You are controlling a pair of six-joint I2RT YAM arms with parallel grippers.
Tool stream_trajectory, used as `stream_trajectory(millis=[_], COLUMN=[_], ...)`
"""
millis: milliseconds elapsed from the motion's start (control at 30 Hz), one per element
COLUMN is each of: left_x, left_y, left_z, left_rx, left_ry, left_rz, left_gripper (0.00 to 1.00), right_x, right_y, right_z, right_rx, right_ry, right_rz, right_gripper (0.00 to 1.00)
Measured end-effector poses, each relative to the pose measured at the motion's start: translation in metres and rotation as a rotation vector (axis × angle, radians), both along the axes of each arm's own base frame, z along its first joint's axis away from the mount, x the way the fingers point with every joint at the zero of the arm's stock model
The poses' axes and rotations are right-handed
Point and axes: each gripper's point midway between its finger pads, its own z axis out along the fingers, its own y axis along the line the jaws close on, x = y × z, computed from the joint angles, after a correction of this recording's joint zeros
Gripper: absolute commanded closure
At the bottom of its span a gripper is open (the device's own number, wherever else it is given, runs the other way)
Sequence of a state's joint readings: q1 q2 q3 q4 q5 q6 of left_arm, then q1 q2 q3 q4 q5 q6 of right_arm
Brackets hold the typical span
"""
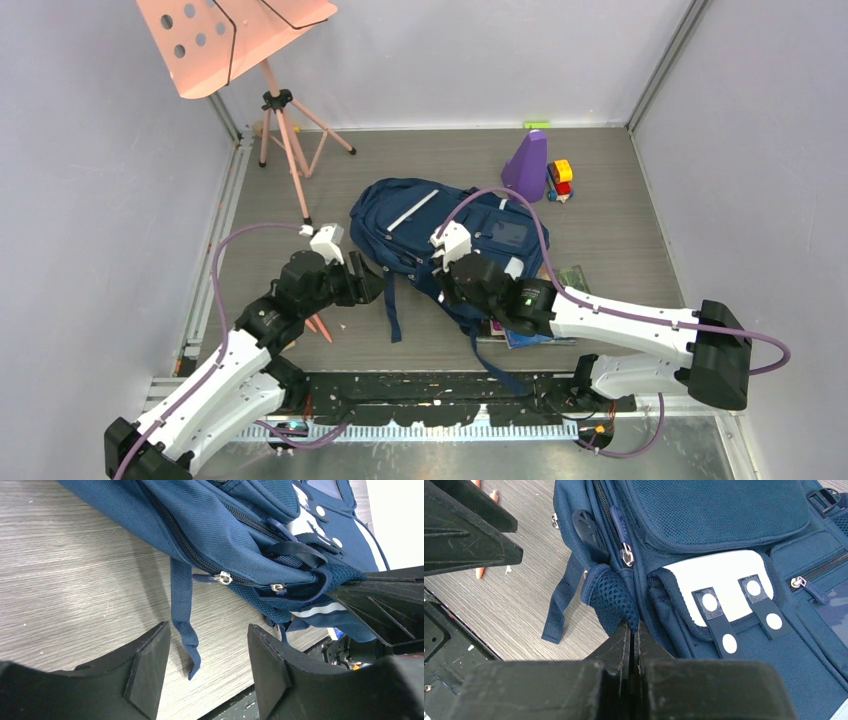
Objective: Pack the student bag
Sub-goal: Unzip the student bag.
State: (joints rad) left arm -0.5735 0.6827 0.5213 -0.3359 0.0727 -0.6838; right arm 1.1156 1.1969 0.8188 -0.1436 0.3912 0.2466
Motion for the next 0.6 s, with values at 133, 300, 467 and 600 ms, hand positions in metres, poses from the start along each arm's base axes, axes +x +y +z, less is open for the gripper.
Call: stream_trajectory(millis=[133,300,467,600], left_x=[0.002,0.010,0.019,0.023], left_y=[-0.003,-0.010,-0.015,-0.016], left_z=[0.000,-0.010,-0.018,-0.022], left_rx=[0.017,0.032,0.045,0.053], left_ry=[-0.027,-0.032,-0.055,-0.092], left_rz=[-0.033,-0.059,-0.077,-0.086], left_gripper=[0.34,0.39,0.48,0.51], right_x=[0.000,-0.001,-0.001,-0.001], right_y=[-0.001,-0.001,-0.001,-0.001], right_z=[0.001,0.002,0.002,0.001], right_rx=[0.003,0.005,0.006,0.005], right_ry=[-0.001,-0.003,-0.002,-0.002], right_rz=[0.000,0.000,0.000,0.000], right_gripper=[0.99,0.99,0.99,0.99])
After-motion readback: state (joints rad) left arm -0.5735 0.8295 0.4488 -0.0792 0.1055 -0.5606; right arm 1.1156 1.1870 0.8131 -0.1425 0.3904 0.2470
